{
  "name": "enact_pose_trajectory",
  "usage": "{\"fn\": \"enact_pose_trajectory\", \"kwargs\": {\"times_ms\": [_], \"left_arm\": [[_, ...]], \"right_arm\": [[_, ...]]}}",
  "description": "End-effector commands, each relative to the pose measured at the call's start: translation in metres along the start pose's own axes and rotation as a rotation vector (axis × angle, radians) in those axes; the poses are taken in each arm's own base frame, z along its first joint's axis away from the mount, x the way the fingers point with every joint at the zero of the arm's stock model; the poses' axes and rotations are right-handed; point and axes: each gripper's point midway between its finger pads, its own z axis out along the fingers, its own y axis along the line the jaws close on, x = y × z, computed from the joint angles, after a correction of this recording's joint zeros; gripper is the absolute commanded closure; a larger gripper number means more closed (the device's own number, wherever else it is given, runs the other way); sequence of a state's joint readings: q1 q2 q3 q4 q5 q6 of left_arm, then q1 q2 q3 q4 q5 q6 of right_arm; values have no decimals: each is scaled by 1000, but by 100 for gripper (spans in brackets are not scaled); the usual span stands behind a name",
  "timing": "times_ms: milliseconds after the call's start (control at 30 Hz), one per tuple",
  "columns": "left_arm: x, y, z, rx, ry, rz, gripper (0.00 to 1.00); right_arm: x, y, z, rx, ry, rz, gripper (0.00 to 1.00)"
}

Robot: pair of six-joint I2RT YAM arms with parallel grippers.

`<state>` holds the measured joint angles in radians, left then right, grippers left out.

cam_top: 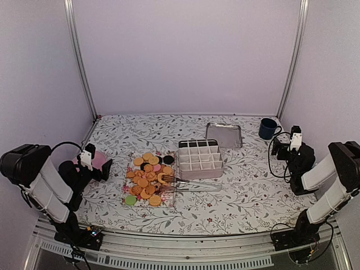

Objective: Pack the cookies
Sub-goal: Pick up the clamp from the center of the board.

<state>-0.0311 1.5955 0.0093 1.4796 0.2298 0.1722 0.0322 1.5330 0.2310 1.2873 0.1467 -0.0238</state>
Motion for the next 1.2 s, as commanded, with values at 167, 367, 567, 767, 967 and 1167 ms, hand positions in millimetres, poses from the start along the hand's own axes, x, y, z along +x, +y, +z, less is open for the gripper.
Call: {"fn": "enact_pose_trajectory", "kwargs": {"times_ms": [167, 367, 567, 767, 967, 1167], "left_arm": [[-71, 8, -17, -55, -296, 80, 1], [-71, 24, -7, -113, -276, 30, 1], [-85, 38, 7, -114, -220, -11, 1], [-94, 39, 3, -112, -240, -11, 1], [-113, 64, 53, -124, -107, -49, 1], [-103, 49, 84, 9, 174, -48, 1]], "right_arm": [[-7, -2, 1, 11, -28, 5, 1], [-30, -14, 19, 102, 34, 37, 1], [-87, 12, 23, -41, 13, 159, 1], [-134, 20, 27, -78, 56, 435, 1], [-126, 120, 27, -418, 232, 355, 1], [-85, 233, -18, -662, 385, 60, 1]]}}
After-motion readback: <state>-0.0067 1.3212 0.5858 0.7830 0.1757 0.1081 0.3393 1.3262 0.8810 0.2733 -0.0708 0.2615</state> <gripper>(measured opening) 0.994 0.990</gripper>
